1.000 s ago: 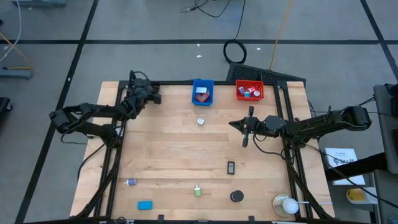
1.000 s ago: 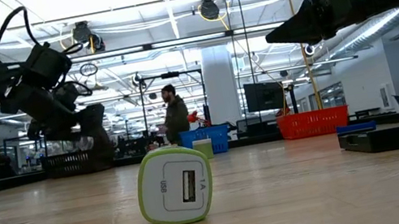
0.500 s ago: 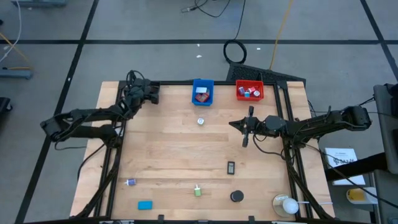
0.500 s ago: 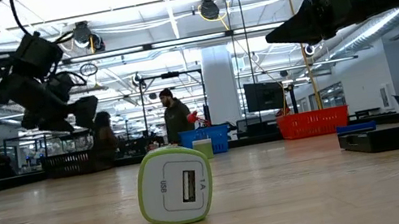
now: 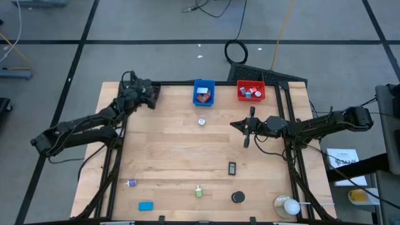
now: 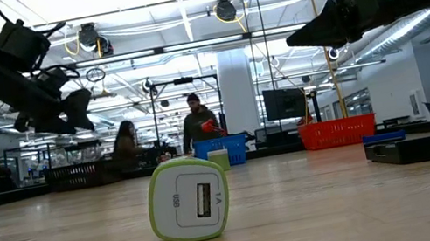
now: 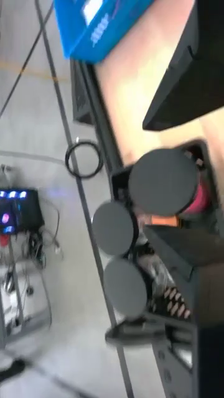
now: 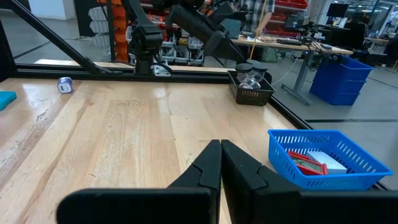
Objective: Pick & Place Office items
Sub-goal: Put the pink hourglass into the black basket
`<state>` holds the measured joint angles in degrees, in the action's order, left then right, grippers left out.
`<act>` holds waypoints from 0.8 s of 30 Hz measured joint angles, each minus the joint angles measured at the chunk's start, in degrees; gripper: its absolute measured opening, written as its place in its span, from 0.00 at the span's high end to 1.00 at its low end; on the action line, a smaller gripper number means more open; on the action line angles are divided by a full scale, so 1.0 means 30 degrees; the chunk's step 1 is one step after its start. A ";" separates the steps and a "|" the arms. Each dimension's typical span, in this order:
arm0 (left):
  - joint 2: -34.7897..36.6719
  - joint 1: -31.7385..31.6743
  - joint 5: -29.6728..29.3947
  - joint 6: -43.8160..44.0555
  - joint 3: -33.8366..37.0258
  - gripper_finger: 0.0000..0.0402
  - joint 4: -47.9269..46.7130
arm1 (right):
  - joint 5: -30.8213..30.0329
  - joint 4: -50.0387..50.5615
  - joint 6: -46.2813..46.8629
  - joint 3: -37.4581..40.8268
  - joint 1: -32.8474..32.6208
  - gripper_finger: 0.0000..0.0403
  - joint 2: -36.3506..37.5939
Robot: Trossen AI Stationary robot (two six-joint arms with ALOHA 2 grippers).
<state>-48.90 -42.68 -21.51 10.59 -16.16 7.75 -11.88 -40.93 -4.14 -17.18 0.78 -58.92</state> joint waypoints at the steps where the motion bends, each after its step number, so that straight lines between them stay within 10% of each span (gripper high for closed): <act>1: 0.0000 0.0000 0.0377 -0.0087 -0.0007 0.40 -0.0102 | -0.0003 -0.0002 0.0000 -0.0003 0.0000 0.99 0.0000; 12: -0.2790 0.0015 0.4027 -0.2889 -0.2389 0.96 -0.4486 | 0.0000 -0.0007 0.0000 -0.0003 0.0000 0.99 0.0000; 24: -0.6046 -0.1133 0.2073 -0.2899 -0.3169 0.99 -0.2279 | 0.0000 -0.0001 0.0000 0.0003 0.0000 0.99 0.0000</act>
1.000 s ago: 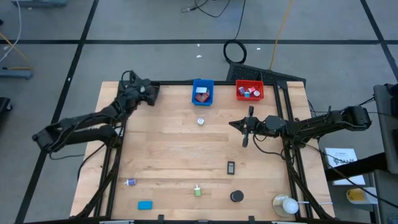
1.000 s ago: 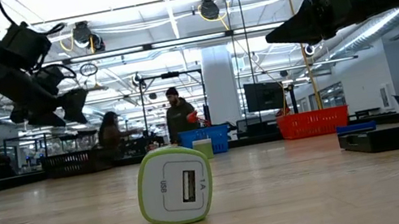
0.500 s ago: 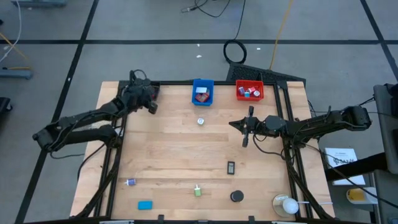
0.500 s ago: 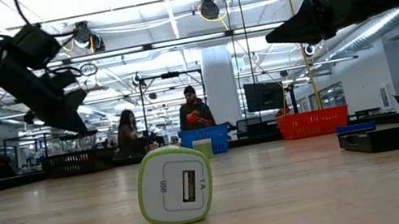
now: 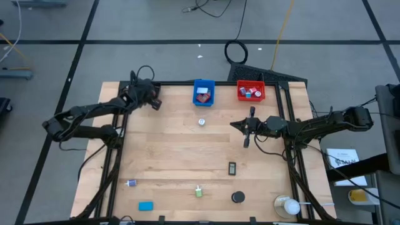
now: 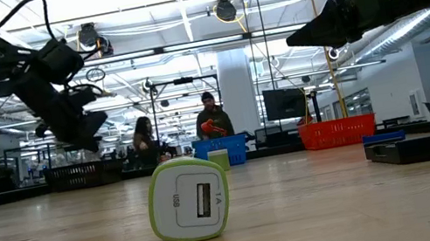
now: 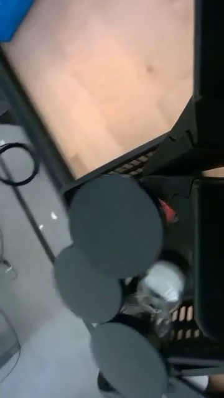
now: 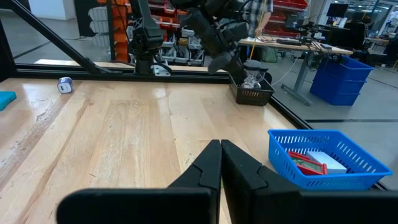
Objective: Pick & Place Office items
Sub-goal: Put the pink hourglass into the black basket, then adjust the black basket
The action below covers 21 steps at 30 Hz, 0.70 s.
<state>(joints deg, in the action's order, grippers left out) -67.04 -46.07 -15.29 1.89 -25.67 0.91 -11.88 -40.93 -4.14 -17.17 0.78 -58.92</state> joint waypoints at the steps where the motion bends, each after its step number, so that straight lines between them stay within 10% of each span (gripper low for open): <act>1: -0.0030 -0.0134 0.0015 0.0064 -0.0008 0.98 0.0282 | 0.0000 0.0001 0.0000 -0.0007 0.0000 0.99 0.0000; 21: 0.0174 0.0714 0.0930 -0.0024 -0.0015 0.98 -0.1752 | 0.0000 0.0001 0.0000 -0.0006 0.0000 0.99 -0.0003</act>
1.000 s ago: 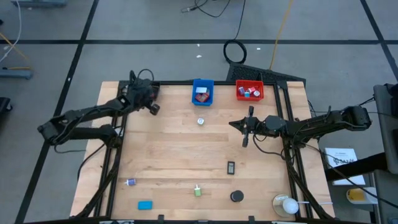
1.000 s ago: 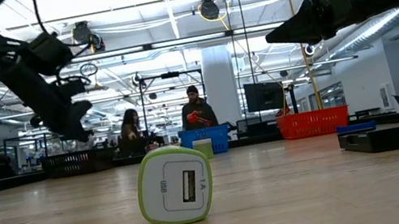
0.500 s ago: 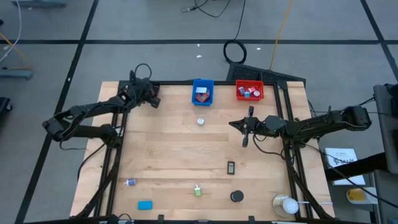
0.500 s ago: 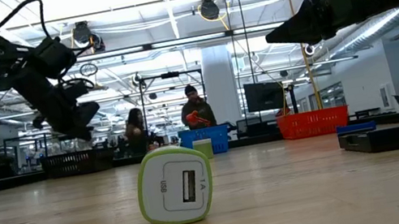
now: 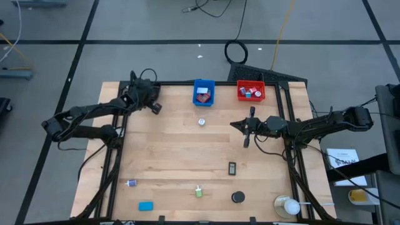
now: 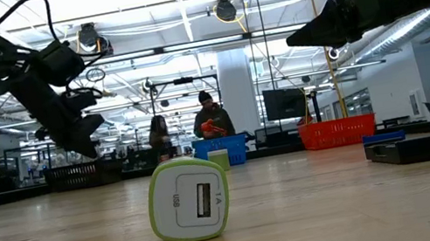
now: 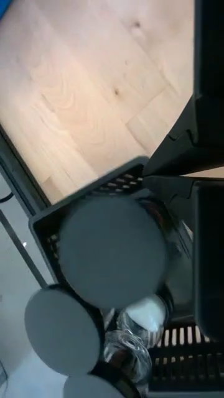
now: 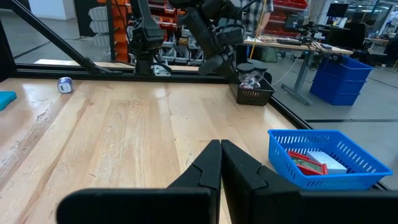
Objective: Pick & Place Office items
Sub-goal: Adjust the black basket
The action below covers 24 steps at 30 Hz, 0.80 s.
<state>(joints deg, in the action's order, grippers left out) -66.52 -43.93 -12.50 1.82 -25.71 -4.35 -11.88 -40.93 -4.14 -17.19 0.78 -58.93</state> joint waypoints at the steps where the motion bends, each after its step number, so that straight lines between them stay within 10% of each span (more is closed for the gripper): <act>1: 0.0038 0.0128 -0.0010 -0.0138 0.0000 0.97 -0.0087 | 0.0000 0.0000 0.0000 0.0001 0.0000 0.99 0.0003; 10: 0.0229 0.1159 -0.0369 -0.0980 0.0017 0.99 -0.2103 | 0.0000 0.0000 0.0000 0.0007 0.0000 0.99 0.0003; 24: -0.3835 0.0155 -0.1524 -0.0723 0.0321 0.98 0.3327 | 0.0000 0.0000 0.0007 0.0000 0.0000 0.99 0.0000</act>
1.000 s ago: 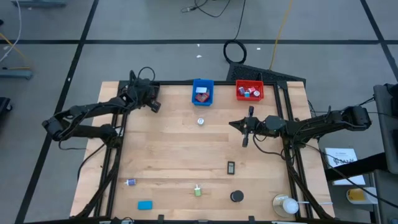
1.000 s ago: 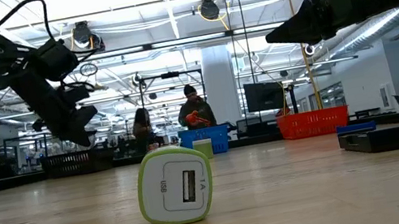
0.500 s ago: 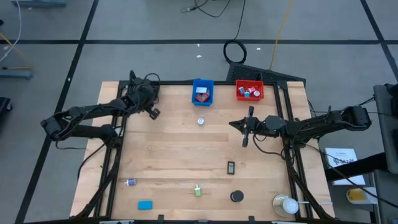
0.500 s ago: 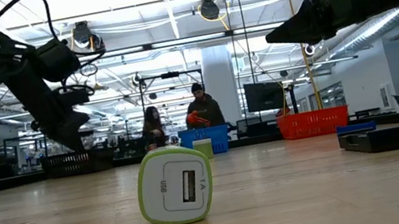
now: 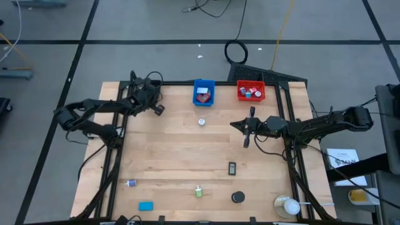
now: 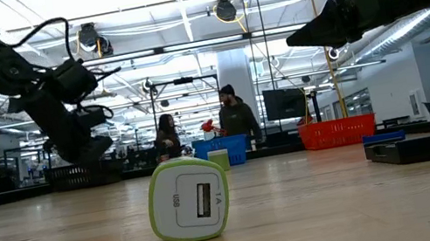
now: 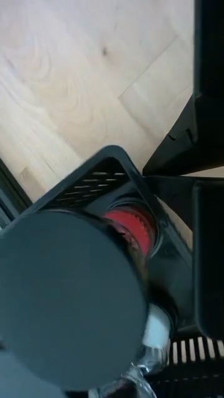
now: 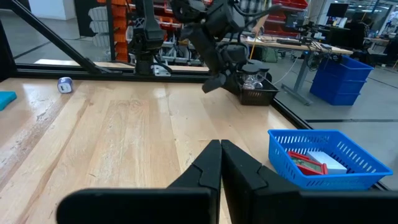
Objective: Pick & Place Office items
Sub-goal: Adjust the black basket, then put the purple charger adapter into the red basket
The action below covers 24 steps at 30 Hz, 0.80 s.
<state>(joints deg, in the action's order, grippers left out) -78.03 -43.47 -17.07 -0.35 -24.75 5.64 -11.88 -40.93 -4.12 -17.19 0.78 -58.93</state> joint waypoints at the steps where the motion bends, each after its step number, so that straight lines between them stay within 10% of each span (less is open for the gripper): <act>1: -0.0223 -0.0078 -0.0004 0.0007 0.0000 0.98 0.0259 | 0.0000 0.0000 0.0000 0.0005 0.0000 0.99 0.0002; 24: 0.2531 0.6683 0.0047 0.1125 0.0015 0.96 -0.2835 | 0.0000 0.0007 -0.0006 0.0001 0.0000 0.99 0.0000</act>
<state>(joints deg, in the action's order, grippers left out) -70.43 -23.42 -16.93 3.02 -24.71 -2.87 -11.88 -40.91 -4.14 -17.19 0.78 -58.93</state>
